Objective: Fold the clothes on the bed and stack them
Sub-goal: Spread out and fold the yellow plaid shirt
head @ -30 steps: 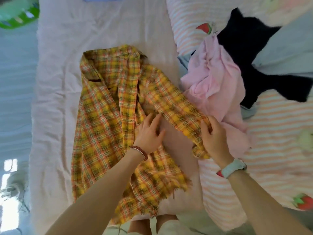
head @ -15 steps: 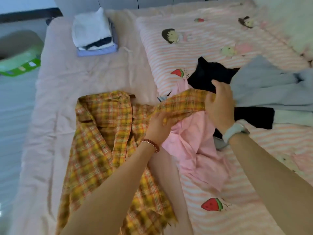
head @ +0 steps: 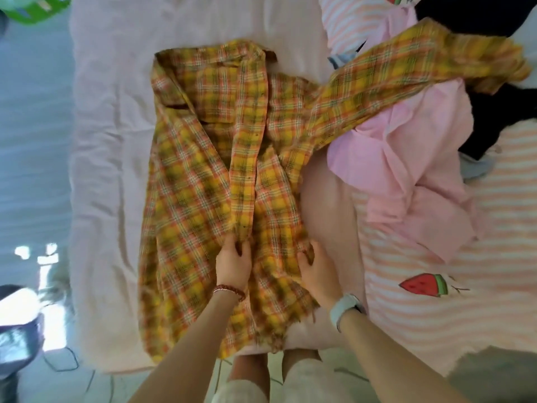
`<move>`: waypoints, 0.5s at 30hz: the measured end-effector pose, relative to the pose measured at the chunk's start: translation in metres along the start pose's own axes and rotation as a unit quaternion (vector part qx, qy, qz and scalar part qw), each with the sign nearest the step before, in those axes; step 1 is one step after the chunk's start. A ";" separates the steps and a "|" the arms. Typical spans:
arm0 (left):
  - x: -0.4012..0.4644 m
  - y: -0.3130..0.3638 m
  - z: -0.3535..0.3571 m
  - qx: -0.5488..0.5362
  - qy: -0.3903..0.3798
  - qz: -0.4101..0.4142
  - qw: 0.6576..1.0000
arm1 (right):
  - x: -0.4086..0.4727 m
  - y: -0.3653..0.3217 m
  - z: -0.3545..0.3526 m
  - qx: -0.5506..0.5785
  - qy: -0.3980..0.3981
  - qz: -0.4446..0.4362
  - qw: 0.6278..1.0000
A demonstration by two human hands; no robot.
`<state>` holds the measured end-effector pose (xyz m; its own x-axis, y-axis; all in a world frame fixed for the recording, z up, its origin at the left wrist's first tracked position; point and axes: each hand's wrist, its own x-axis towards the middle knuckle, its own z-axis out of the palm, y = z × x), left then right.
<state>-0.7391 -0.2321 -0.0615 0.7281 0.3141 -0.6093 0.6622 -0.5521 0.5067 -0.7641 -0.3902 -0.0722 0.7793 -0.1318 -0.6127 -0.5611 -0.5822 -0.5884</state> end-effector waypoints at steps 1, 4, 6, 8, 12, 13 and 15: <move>0.001 0.003 -0.004 -0.063 0.008 -0.003 0.998 | -0.008 -0.003 0.002 -0.042 0.016 -0.089 0.995; 0.005 0.003 -0.023 -0.149 0.087 -0.042 0.984 | -0.031 -0.001 -0.001 -0.147 -0.049 -0.315 0.936; 0.008 -0.008 -0.037 -0.130 0.129 -0.066 0.981 | -0.037 0.004 -0.007 -0.136 -0.110 -0.261 0.949; 0.012 -0.019 -0.046 -0.102 0.118 -0.067 0.986 | -0.034 0.006 -0.010 -0.080 -0.083 -0.144 0.983; 0.017 -0.030 -0.050 -0.082 0.064 -0.042 0.994 | -0.014 -0.019 0.006 0.072 -0.044 0.023 0.996; 0.016 -0.031 -0.050 -0.084 0.057 -0.040 0.994 | -0.009 -0.024 0.015 0.079 -0.060 0.053 0.994; 0.012 -0.031 -0.051 -0.096 0.040 -0.043 0.994 | 0.000 -0.027 0.031 0.104 -0.052 0.104 0.988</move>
<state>-0.7421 -0.1718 -0.0540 0.6746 0.4183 -0.6082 0.7380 -0.3656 0.5671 -0.7577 -0.3497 -0.0720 0.6141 -0.1421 -0.7763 -0.7597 -0.3726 -0.5328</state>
